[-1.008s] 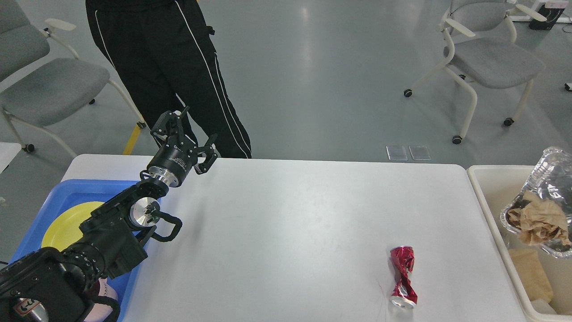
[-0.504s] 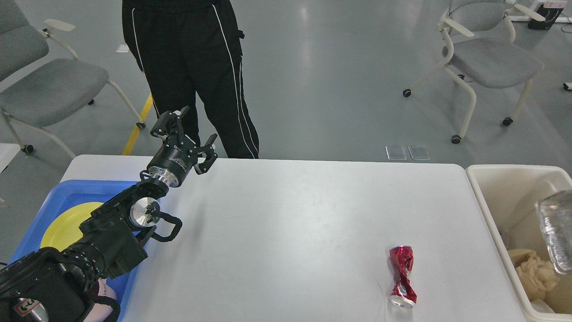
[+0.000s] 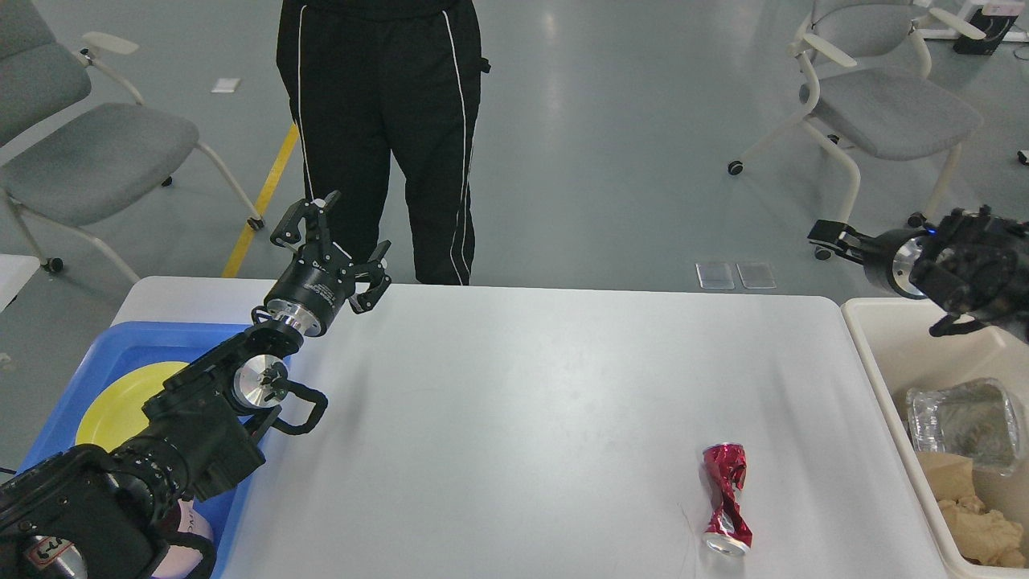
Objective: Tidy desktop
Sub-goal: 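Move the right gripper over the red wrapper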
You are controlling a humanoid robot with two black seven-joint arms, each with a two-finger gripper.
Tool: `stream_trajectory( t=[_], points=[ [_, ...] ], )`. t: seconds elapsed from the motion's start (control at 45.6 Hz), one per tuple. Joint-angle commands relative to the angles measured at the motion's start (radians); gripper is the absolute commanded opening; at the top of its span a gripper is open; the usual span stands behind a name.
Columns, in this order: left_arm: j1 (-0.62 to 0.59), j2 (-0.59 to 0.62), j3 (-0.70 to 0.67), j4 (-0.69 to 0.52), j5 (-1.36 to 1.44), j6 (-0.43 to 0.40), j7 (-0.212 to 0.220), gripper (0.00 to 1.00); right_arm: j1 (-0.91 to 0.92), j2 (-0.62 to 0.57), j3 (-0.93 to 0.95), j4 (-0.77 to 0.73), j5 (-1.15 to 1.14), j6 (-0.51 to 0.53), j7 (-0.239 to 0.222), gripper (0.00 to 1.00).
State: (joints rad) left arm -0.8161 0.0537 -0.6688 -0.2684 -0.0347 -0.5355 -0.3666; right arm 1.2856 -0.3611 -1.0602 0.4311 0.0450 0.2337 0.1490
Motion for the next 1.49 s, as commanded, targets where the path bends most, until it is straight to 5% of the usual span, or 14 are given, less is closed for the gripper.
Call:
stream_trajectory(
  t=[0.0,0.57,0.833,1.249,1.468],
  points=[
    [0.000,0.000,0.000,0.000,-0.001,0.000,0.000,0.96,0.187,0.027,-0.096,0.184,0.003,0.127,0.000,1.00],
    [0.000,0.000,0.000,0.000,0.001,0.000,0.000,0.96,0.613,0.145,-0.118,0.406,0.009,0.636,0.000,1.00],
    [0.000,0.000,0.000,0.000,-0.001,0.000,0.000,0.96,0.738,0.214,-0.192,0.560,-0.023,0.654,-0.006,1.00],
    [0.000,0.000,0.000,-0.002,0.001,0.000,0.000,0.96,0.296,0.269,-0.185,0.531,-0.065,0.469,-0.134,1.00],
    [0.000,0.000,0.000,0.000,-0.001,0.000,0.000,0.96,0.193,0.269,-0.179,0.512,-0.065,0.426,-0.149,1.00]
  ],
)
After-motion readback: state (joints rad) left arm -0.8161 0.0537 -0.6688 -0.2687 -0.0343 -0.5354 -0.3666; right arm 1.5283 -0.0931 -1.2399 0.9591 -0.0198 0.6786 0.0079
